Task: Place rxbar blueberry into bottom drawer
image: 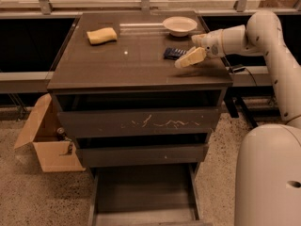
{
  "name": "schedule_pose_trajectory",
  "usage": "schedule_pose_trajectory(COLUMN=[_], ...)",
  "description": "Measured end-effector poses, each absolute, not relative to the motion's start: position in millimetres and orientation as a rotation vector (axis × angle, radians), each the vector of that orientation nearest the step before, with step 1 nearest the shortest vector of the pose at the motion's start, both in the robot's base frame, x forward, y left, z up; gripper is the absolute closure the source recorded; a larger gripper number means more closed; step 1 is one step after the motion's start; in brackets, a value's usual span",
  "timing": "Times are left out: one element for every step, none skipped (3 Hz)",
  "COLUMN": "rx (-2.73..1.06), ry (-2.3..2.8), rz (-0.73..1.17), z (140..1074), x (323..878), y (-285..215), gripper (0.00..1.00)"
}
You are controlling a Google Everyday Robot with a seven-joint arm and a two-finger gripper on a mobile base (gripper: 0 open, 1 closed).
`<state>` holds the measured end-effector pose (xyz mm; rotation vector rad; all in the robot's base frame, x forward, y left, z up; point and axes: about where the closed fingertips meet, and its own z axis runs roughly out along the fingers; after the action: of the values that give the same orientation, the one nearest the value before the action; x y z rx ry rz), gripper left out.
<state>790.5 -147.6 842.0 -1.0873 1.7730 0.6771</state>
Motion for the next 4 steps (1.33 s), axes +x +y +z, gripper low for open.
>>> schedule_pose_trajectory(rx=[-1.06,-1.039,-1.039,-1.039], ry=[1.801,1.821,1.821,1.821], rz=[0.703,0.724,0.723,0.723], z=[827,815,816,820], x=[798,801,801,801], y=[-146,-146,-146,-146], gripper=[0.19,0.42,0.73,0.96])
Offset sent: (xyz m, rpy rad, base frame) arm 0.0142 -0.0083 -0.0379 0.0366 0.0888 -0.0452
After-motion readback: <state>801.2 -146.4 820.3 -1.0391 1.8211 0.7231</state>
